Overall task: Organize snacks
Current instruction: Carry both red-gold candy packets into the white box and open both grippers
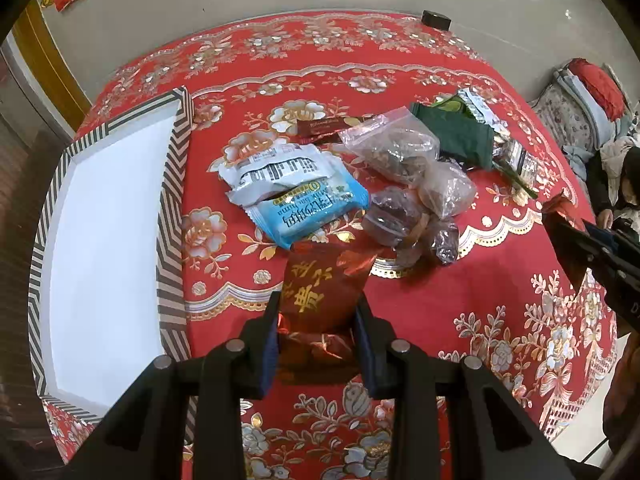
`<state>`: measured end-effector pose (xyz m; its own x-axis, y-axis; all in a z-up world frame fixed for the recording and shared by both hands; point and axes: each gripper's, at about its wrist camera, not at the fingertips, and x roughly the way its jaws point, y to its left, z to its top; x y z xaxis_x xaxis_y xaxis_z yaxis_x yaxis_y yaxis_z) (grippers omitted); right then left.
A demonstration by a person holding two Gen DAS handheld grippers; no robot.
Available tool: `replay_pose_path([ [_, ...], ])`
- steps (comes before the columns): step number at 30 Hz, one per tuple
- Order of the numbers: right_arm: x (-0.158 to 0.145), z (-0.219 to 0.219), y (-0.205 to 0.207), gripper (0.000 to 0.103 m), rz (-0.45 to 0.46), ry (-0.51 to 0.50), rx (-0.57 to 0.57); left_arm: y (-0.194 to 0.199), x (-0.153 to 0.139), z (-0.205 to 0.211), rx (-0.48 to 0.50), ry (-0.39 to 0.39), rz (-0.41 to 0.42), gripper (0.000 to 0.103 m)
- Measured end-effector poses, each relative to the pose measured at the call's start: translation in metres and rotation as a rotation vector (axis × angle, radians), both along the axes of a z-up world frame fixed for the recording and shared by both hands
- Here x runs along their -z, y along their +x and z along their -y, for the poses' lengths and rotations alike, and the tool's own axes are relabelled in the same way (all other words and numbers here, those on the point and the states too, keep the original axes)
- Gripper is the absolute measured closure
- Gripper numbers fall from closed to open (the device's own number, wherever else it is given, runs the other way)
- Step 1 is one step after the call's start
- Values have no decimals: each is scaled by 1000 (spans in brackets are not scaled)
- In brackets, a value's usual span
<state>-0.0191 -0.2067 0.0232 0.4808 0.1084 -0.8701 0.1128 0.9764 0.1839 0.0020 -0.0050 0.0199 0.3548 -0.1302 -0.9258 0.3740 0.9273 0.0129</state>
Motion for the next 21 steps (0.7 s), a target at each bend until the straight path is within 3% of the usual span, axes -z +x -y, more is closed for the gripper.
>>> replay_pose_path([
  [21, -16, -29, 6, 70, 11, -48, 10, 12, -12, -31, 33, -56, 18, 68],
])
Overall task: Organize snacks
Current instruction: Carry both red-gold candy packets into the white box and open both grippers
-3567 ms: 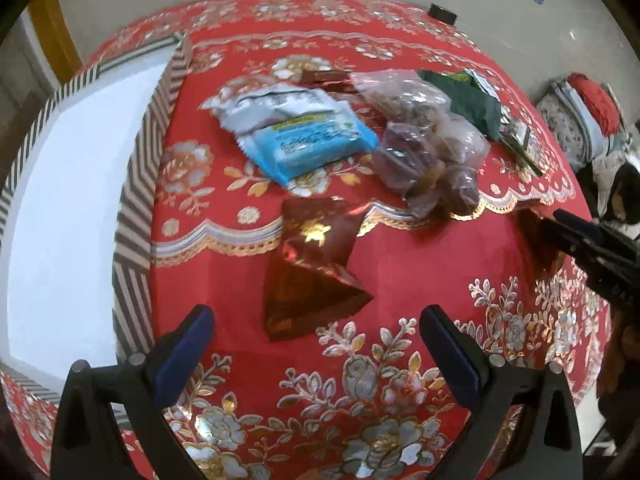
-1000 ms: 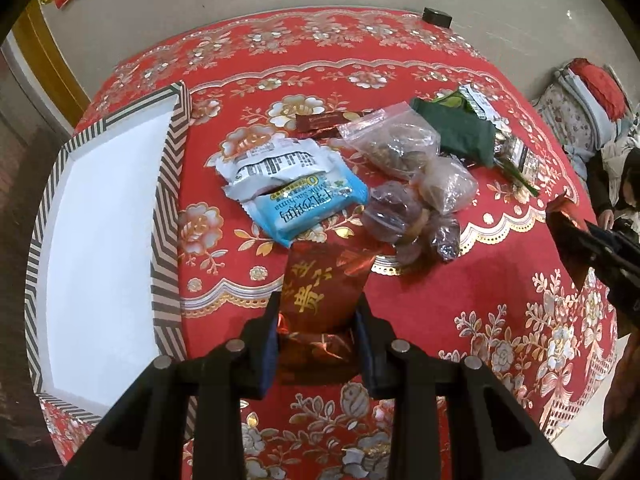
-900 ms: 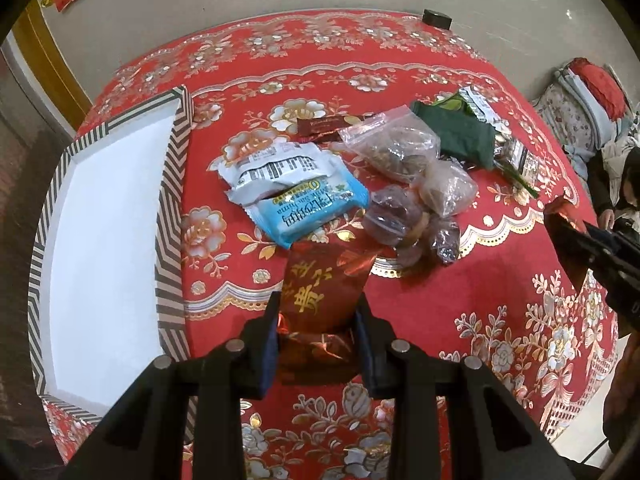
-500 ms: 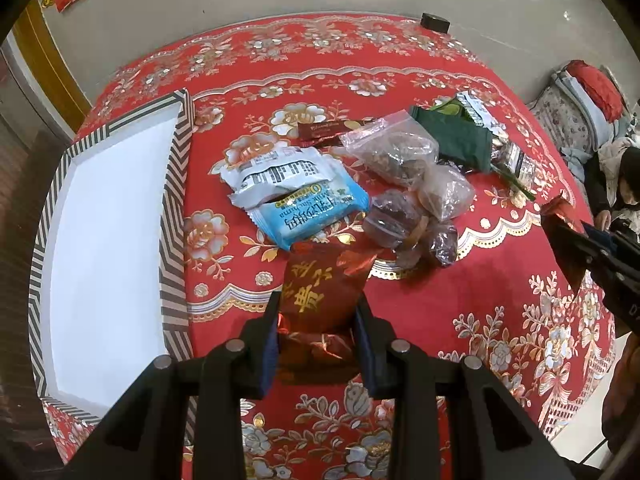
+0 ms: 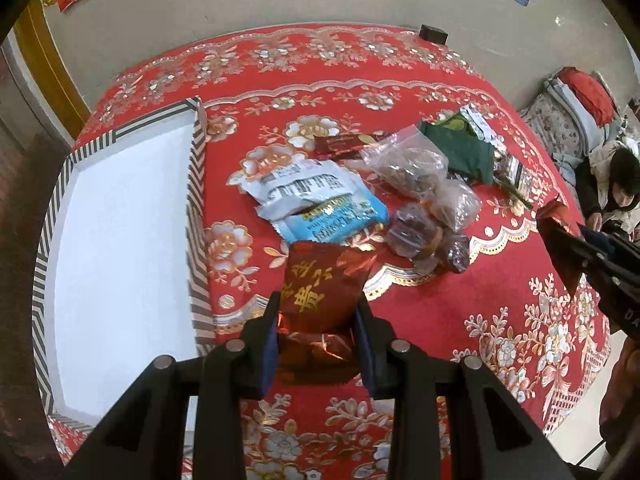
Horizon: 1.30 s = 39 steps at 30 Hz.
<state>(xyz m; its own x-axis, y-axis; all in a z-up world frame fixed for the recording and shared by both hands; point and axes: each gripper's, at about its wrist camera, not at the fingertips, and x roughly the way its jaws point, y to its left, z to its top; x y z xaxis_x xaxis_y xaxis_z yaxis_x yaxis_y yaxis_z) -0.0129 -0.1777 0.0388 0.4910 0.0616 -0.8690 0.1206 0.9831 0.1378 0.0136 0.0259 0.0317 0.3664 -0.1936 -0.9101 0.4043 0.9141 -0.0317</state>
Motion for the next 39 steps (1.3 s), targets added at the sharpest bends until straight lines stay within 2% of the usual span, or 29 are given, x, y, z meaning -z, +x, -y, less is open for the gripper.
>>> replay_pose_path([
  [5, -9, -20, 14, 70, 11, -14, -5, 8, -10, -24, 0, -18, 33, 68],
  [10, -17, -62, 44, 70, 31, -12, -65, 22, -13, -68, -59, -24, 50, 68],
  [18, -19, -167, 110, 70, 31, 15, -279, 47, 13, -146, -221, 22, 5, 68],
  [22, -11, -226, 138, 70, 8, 19, -402, 47, 26, -166, -237, 57, -8, 68],
  [25, 3, -258, 154, 70, -33, 29, -450, 48, 33, -178, -252, 72, -22, 68],
  [30, 35, -271, 177, 70, -118, 13, -474, 54, 39, -188, -271, 76, -39, 68],
  [39, 53, -274, 185, 70, -160, 1, -493, 63, 44, -182, -251, 73, -45, 68],
])
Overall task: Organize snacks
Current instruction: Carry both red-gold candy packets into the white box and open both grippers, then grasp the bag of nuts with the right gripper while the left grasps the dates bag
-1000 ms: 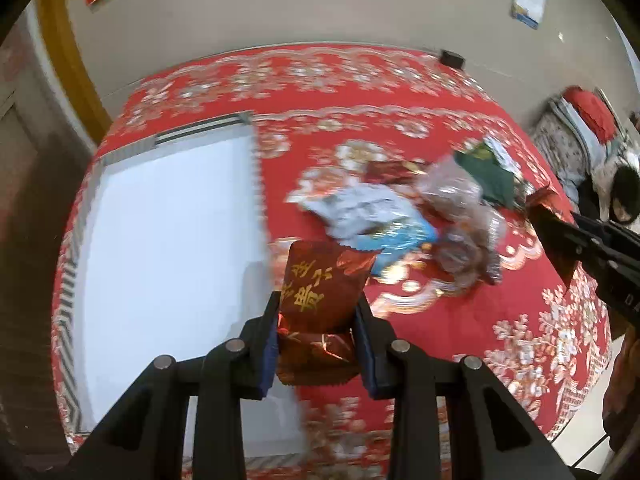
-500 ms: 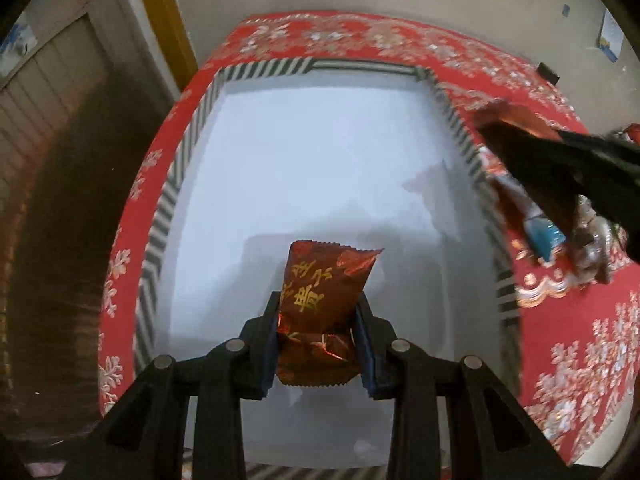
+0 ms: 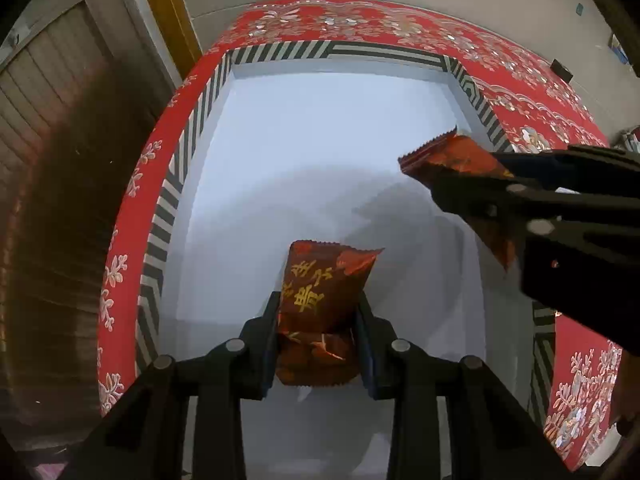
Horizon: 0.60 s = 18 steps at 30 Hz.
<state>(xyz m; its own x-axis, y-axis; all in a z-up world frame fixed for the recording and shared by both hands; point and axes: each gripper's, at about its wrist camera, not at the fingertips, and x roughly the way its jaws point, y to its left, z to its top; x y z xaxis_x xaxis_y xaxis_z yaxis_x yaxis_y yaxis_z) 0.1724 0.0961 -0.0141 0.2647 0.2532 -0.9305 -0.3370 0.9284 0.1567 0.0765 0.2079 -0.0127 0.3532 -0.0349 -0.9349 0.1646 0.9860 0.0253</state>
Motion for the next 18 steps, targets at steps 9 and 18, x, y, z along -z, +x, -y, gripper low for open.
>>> replay_pose_path([
  [9, 3, -12, -1, 70, -2, -23, -11, 1, -1, 0, -10, -2, -5, 65],
  [18, -16, -9, -7, 62, 36, 16, 32, -6, -15, -8, -53, -2, 57, 9],
])
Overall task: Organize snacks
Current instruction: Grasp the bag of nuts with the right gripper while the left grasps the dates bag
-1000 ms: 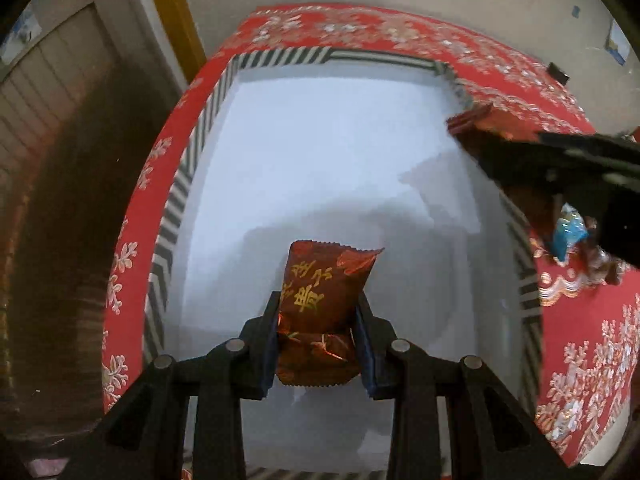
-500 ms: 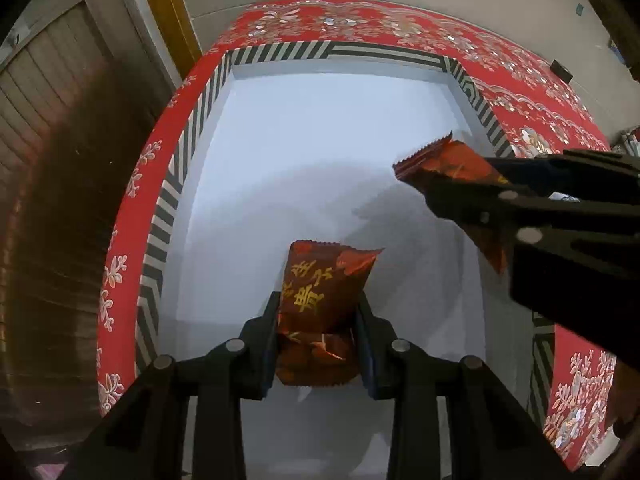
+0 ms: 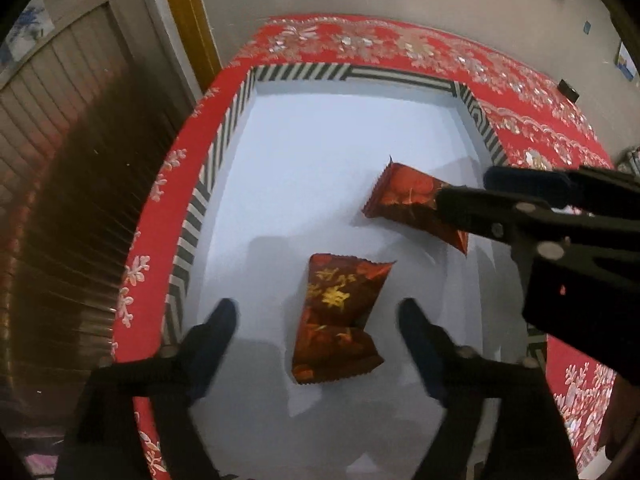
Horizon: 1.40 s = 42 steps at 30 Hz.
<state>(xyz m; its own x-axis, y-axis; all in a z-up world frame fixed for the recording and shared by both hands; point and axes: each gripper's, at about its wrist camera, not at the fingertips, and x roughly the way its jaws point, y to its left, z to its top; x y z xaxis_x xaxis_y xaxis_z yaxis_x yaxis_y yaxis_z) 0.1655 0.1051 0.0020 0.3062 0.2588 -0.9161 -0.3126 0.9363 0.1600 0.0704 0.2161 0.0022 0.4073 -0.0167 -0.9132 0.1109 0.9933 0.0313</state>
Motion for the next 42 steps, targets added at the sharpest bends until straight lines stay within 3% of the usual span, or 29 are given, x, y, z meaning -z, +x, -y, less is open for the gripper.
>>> replay_pose_path([
  [6, -16, 21, -21, 62, 39, 35, 88, -7, 3, 12, 35, -8, -22, 4],
  [11, -32, 65, -45, 62, 90, 88, 185, -19, -9, 24, 31, -13, 21, 4],
  [16, -48, 150, -78, 61, 182, 51, 342, -27, -20, 43, 17, -54, 61, 4],
  [17, -49, 168, -85, 55, 194, 37, 378, -27, -22, 50, 21, -63, 67, 4],
  [19, -45, 209, -98, 47, 184, 20, 460, -28, -28, 68, 42, -77, 89, 4],
  [23, -31, 268, -107, 47, 128, 57, 559, -23, -32, 116, 115, -97, 78, 4],
  [28, -15, 279, -83, 47, 68, 99, 428, -5, -21, 170, 147, -116, 26, 4],
  [32, 7, 277, -69, 47, 0, 78, 360, 10, -8, 201, 175, -53, -24, 4],
  [40, 35, 271, -60, 48, -78, 54, 285, 26, 4, 190, 74, -79, -74, 4],
  [42, 35, 269, -60, 58, -63, 50, 268, 21, 4, 191, 87, -83, -81, 4],
])
